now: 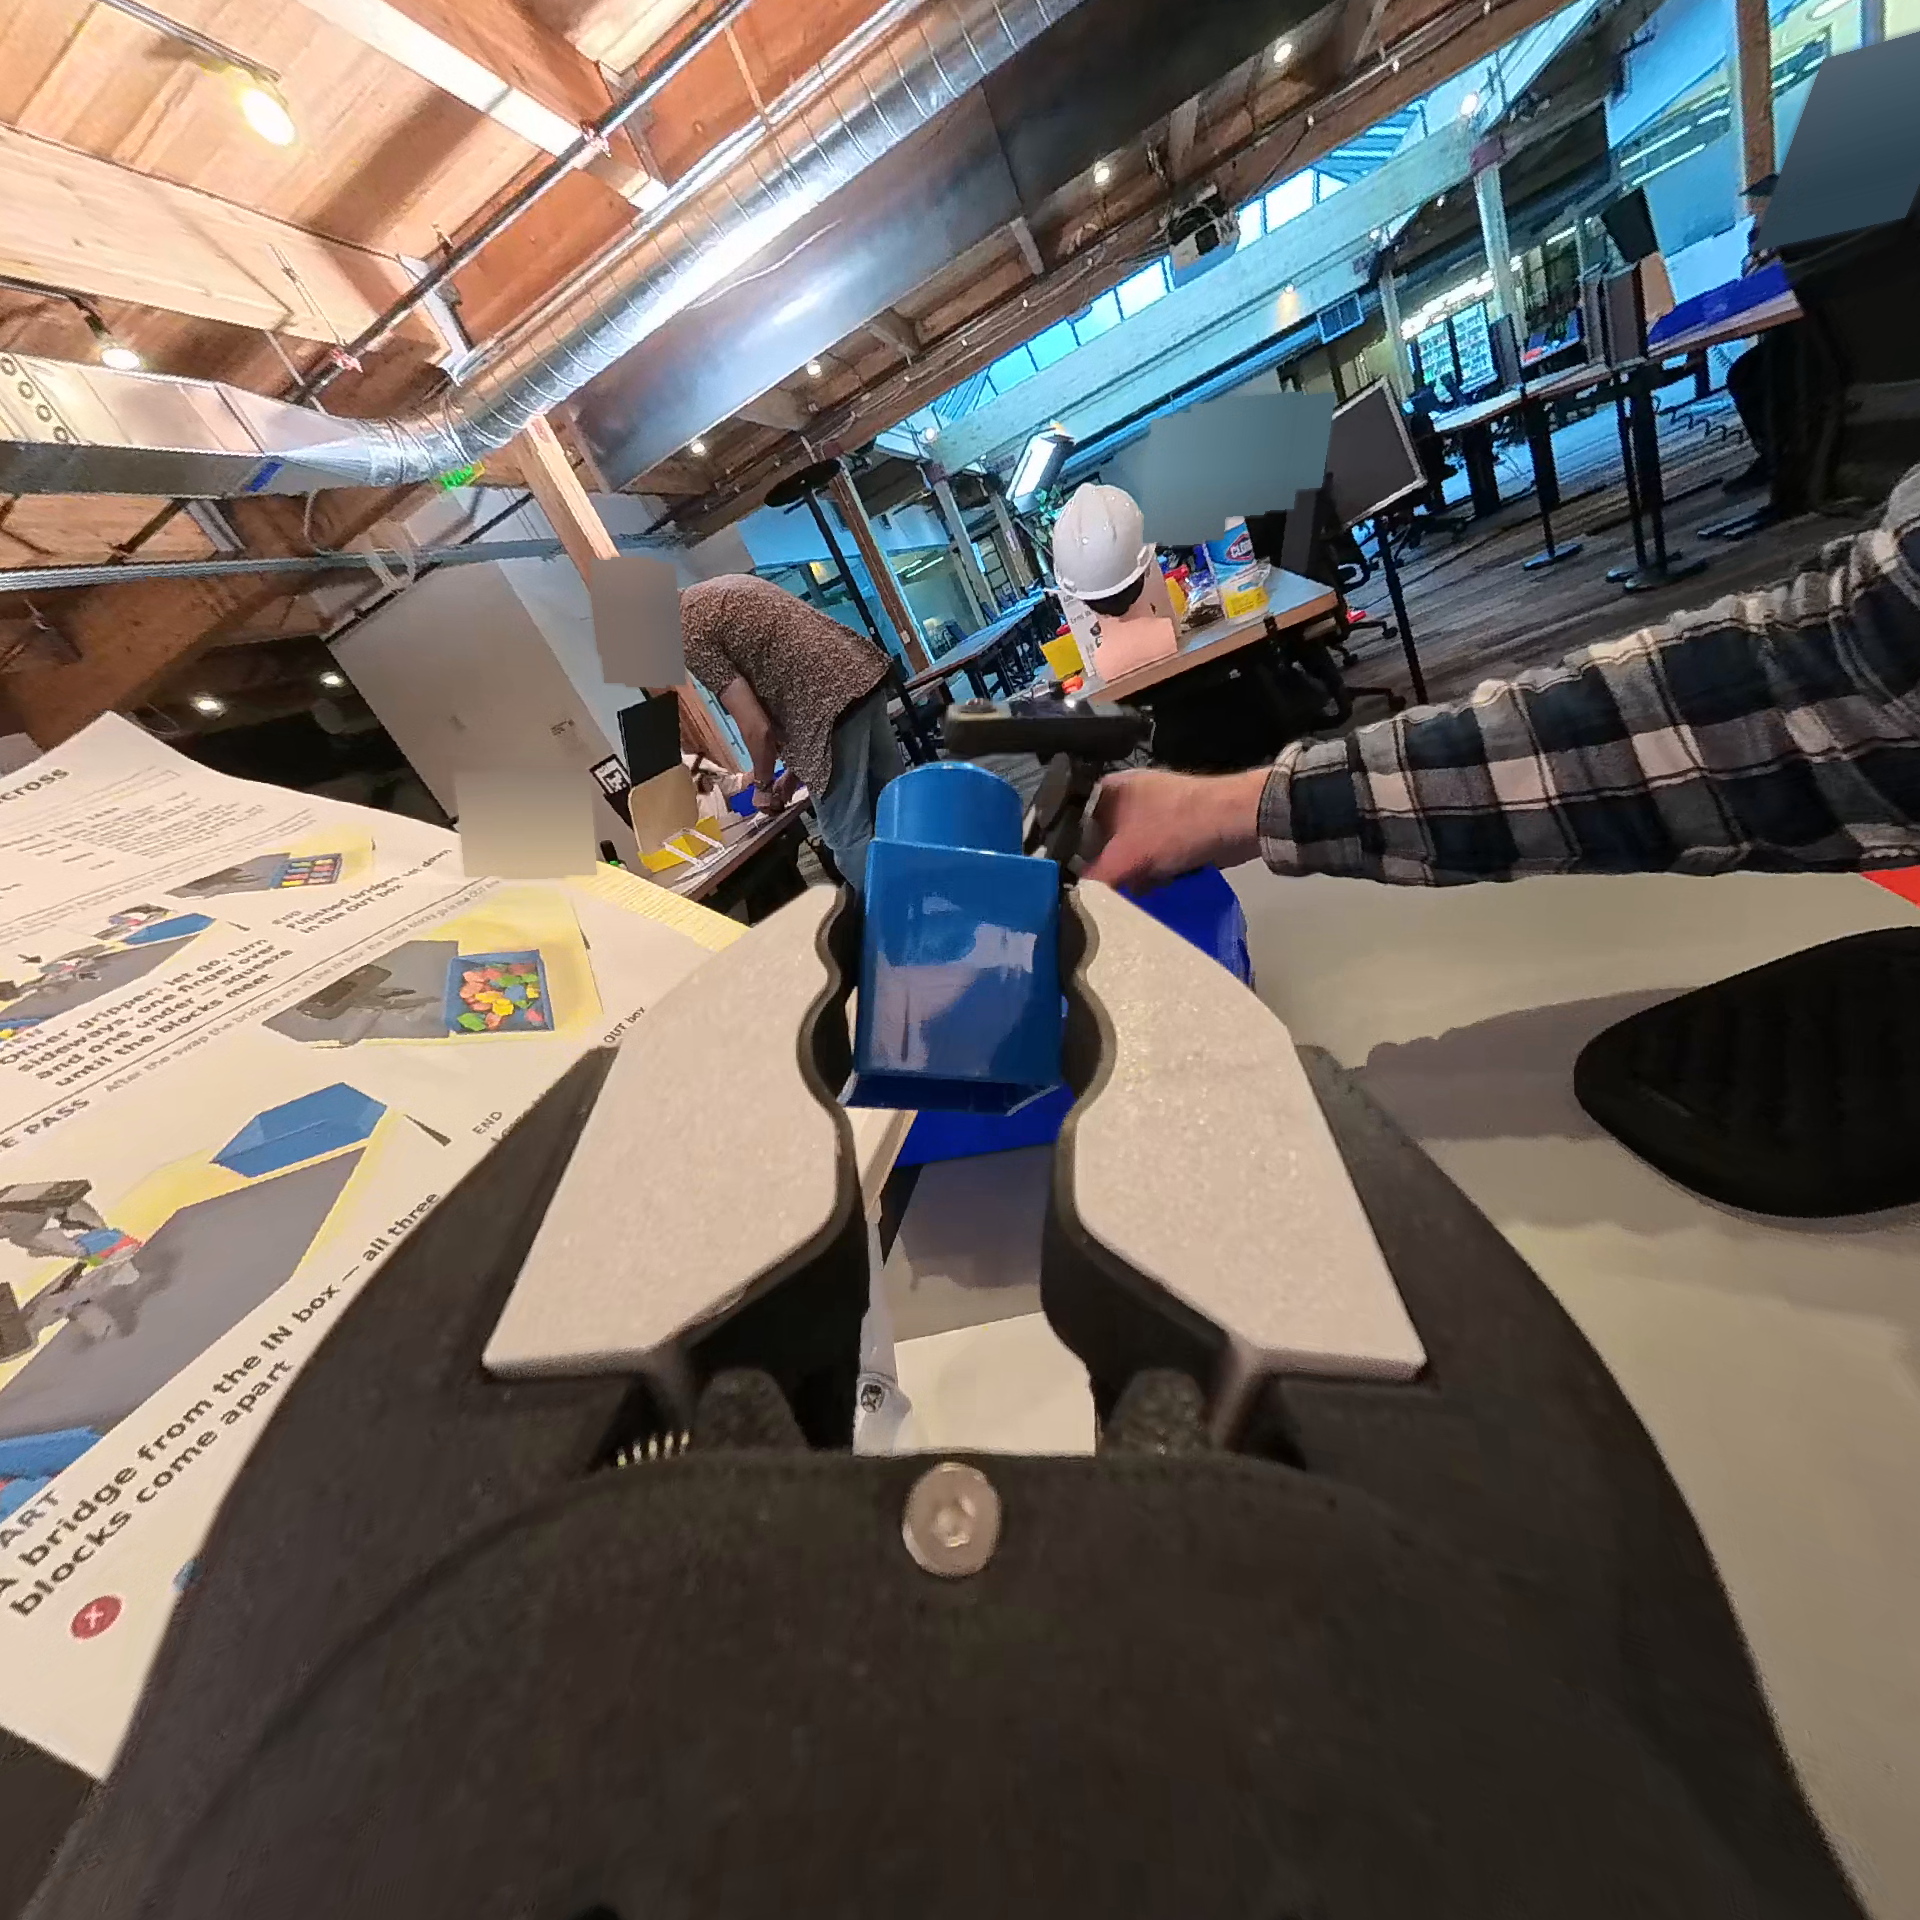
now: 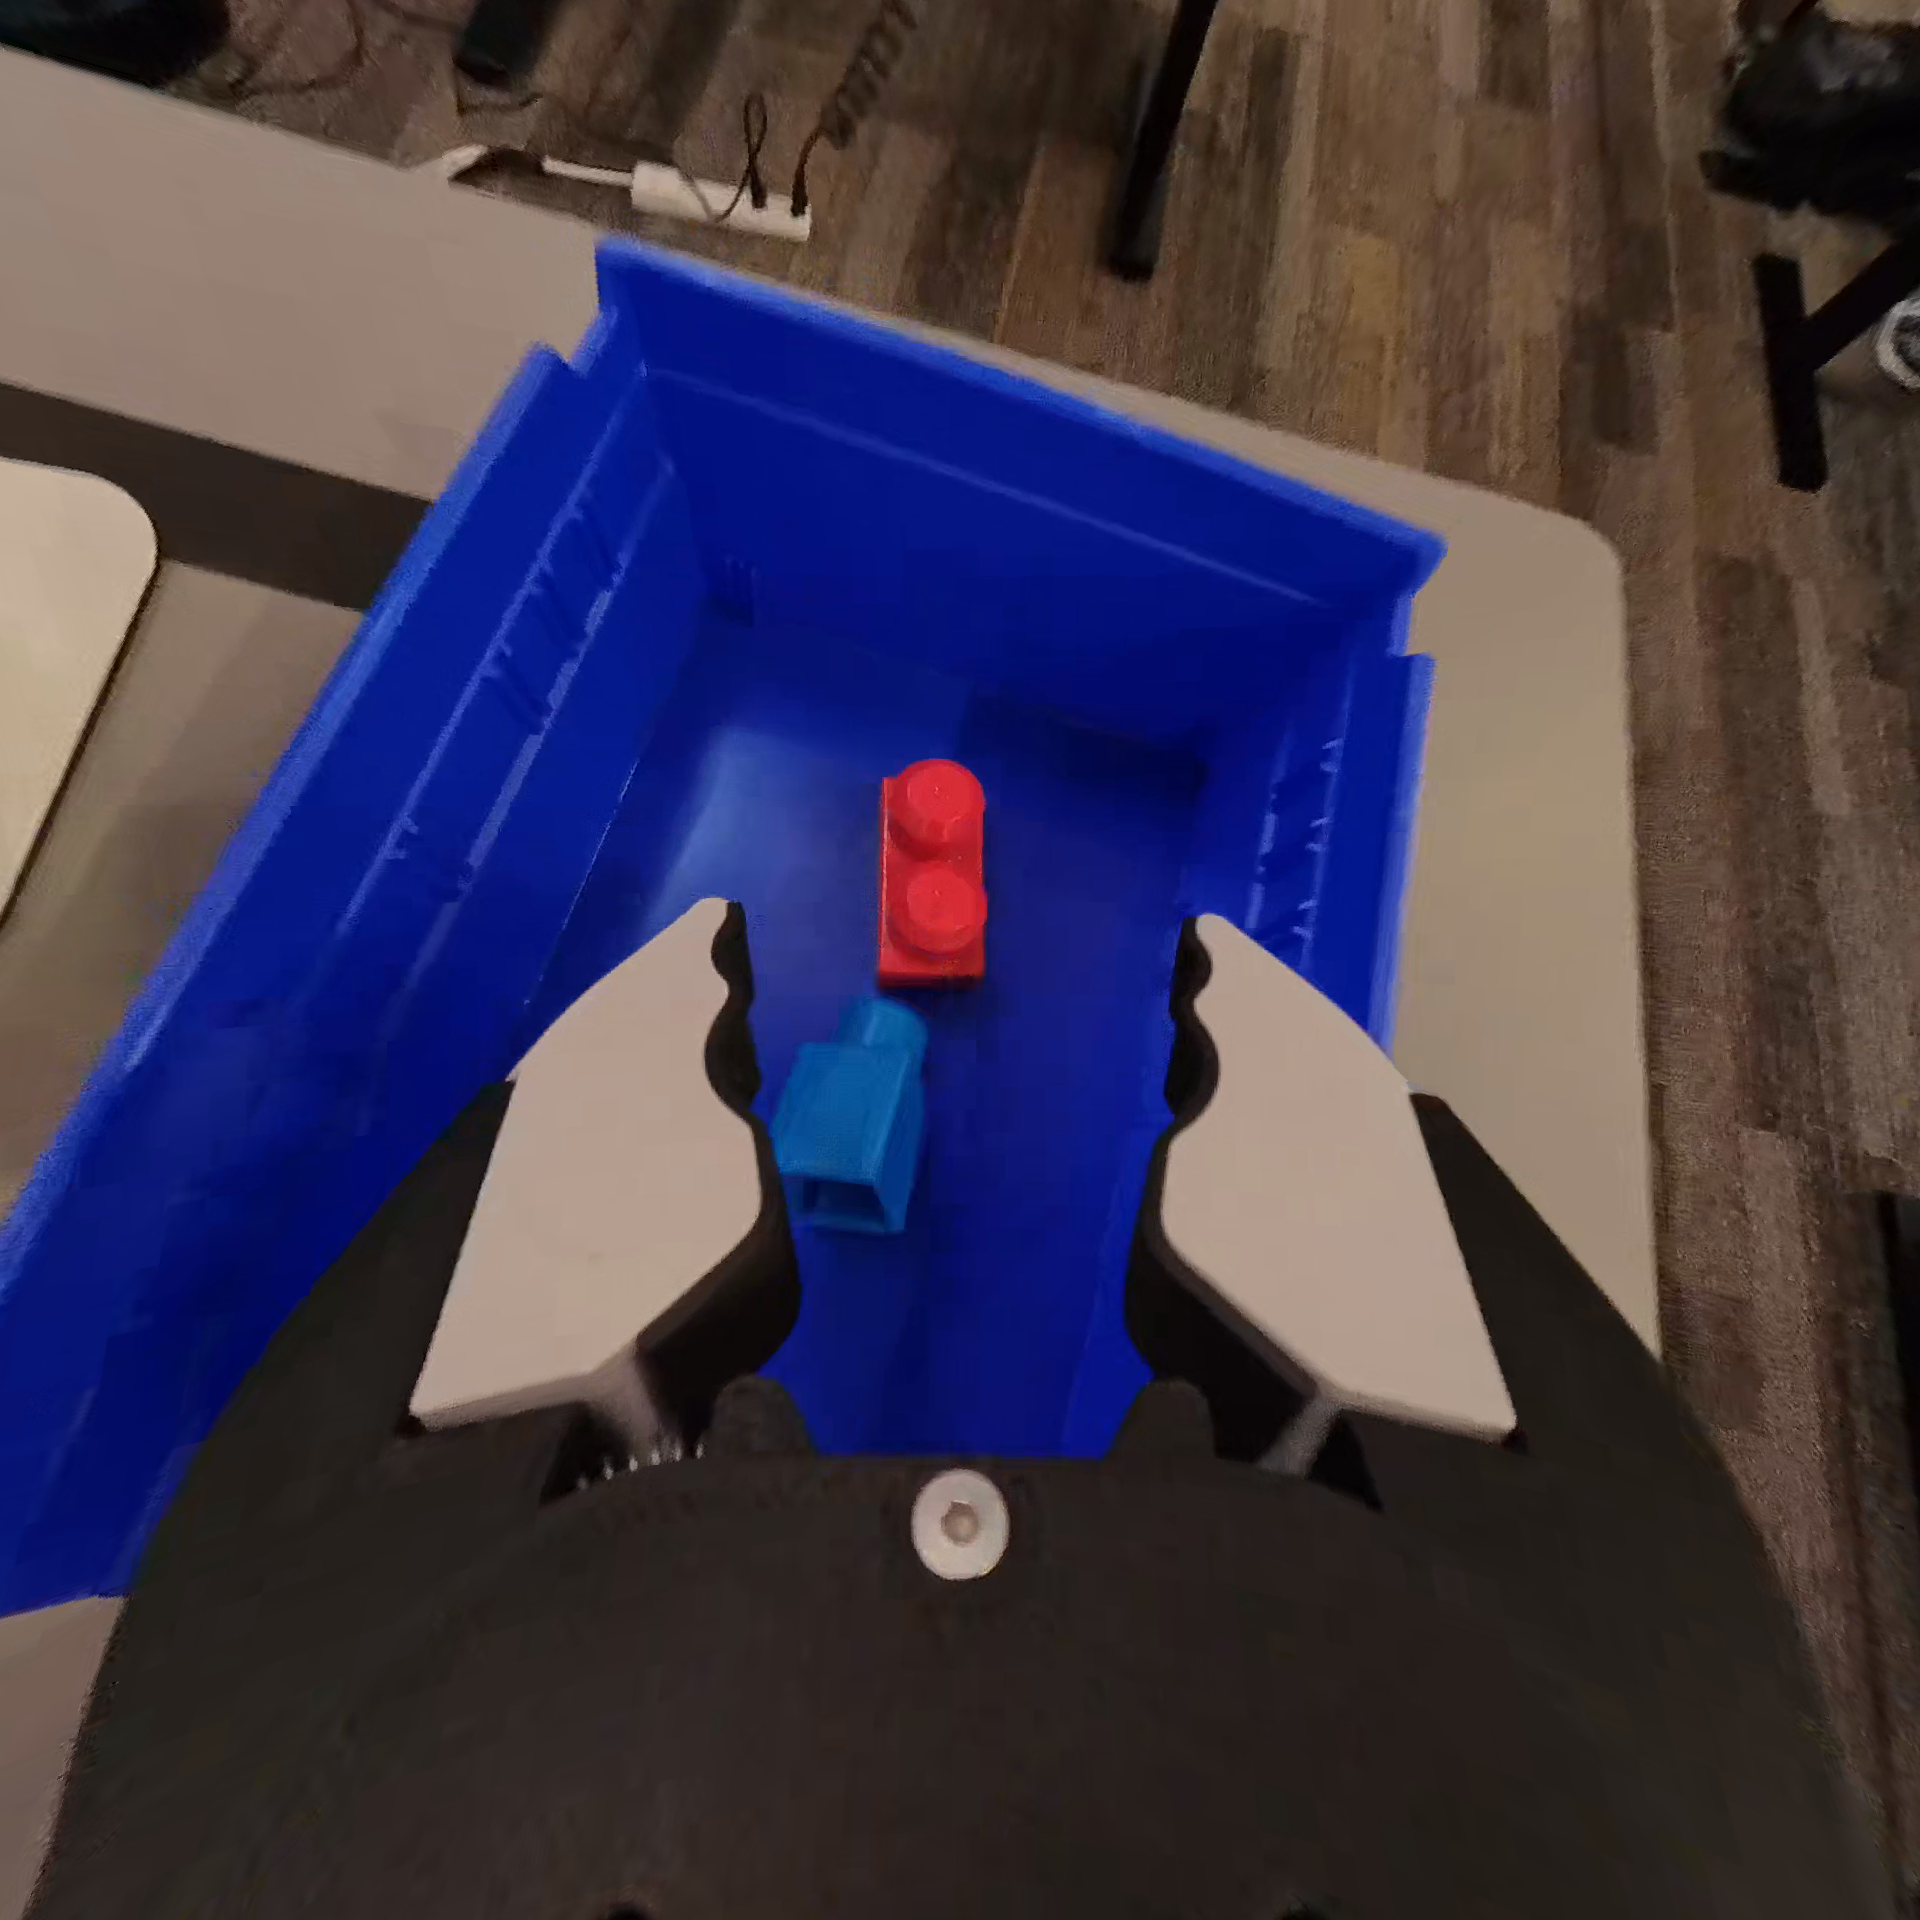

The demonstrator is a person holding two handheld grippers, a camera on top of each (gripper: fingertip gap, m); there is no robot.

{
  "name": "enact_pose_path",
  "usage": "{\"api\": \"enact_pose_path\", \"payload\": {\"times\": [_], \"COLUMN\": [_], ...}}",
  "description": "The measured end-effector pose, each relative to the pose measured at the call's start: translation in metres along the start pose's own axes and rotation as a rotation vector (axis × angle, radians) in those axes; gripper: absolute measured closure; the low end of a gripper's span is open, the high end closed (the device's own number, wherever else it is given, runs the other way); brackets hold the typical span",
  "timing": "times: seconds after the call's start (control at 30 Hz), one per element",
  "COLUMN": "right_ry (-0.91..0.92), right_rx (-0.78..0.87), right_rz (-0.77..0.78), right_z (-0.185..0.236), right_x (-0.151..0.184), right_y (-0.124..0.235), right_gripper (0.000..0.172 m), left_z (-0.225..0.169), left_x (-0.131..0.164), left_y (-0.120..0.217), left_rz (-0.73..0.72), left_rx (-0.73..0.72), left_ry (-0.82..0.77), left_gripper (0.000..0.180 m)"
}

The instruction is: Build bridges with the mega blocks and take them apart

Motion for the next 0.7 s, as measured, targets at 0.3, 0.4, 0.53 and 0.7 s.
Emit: {"api": "enact_pose_path", "payload": {"times": [0.3,0.4,0.53,0.7], "right_ry": [0.114,0.106,0.111,0.097], "right_rx": [-0.451,-0.771,-1.004,-1.126], "right_rz": [-0.402,-0.451,-0.355,-0.302], "right_z": [0.171,0.260,0.335,0.372], "right_x": [-0.090,-0.097,-0.086,-0.078], "right_y": [0.160,0.201,0.208,0.210], "right_gripper": [0.111,0.116,0.110,0.123], "left_z": [0.000,-0.007,-0.021,-0.035], "left_x": [0.002,0.000,-0.002,-0.001], "left_y": [-0.006,-0.012,-0.022,-0.031], "left_rz": [0.063,0.090,0.137,0.169], "left_rx": [-0.100,-0.130,-0.147,-0.132], "left_ry": [-0.135,-0.220,-0.341,-0.427], "left_gripper": [0.144,0.144,0.144,0.144]}}
Point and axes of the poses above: each gripper's, where its closed fingertips meet, y back along the fingers, x out of its underside, z = x × y across the jaws, the point moved 1 cm from there along y, back along the fingers, and after that the axes turned 4 degrees about -y, right-handed, at the moved point
